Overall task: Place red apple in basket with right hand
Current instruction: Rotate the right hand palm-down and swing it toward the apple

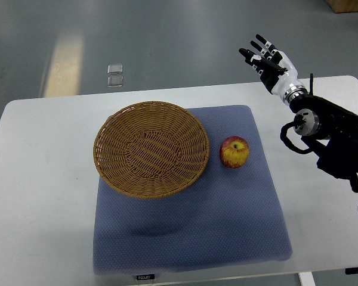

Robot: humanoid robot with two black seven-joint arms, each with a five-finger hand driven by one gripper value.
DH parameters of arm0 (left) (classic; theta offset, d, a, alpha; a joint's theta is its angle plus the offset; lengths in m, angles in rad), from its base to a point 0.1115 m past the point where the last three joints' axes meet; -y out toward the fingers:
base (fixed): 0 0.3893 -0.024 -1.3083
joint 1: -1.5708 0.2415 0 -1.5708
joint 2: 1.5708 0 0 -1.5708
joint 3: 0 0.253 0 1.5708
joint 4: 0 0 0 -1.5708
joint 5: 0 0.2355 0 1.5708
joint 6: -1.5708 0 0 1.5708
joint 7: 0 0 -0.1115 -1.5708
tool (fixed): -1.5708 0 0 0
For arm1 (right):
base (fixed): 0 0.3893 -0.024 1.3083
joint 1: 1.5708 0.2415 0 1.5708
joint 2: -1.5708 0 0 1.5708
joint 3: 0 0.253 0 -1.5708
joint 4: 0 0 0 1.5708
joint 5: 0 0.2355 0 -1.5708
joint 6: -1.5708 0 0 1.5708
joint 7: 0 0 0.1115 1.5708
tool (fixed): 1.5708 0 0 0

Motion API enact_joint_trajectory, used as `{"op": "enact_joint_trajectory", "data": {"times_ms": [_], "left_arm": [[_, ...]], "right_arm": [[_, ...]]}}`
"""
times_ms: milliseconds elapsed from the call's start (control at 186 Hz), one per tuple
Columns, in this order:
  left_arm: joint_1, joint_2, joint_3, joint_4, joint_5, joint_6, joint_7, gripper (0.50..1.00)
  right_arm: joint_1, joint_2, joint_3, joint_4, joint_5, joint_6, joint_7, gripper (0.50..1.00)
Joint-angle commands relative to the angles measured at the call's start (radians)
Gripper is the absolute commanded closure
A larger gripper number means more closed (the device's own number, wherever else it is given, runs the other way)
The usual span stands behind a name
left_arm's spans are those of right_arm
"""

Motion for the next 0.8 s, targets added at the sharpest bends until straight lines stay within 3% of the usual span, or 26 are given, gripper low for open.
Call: {"op": "enact_joint_trajectory", "data": {"times_ms": [0,140,329,701,792], "left_arm": [[0.0,0.0,0.0,0.0,0.0,0.0,0.0,0.5],[0.0,0.0,0.0,0.0,0.0,0.0,0.0,0.5],[0.0,0.0,0.0,0.0,0.0,0.0,0.0,0.5],[0.0,0.0,0.0,0.0,0.0,0.0,0.0,0.5],[-0.001,0.0,0.0,0.0,0.0,0.0,0.0,0.5]], "right_arm": [[0.001,-0.006,-0.003,0.001,-0.001,0.004,-0.002,0.576],[0.021,-0.029,-0.017,0.032,-0.098,0.013,0.002,0.576],[0.032,-0.129,-0.028,0.178,-0.452,0.049,0.002,0.576],[0.11,-0.333,-0.075,0.357,-0.937,0.326,0.006,0.576],[0.114,-0.356,-0.075,0.396,-1.052,0.363,0.006,0.576]]}}
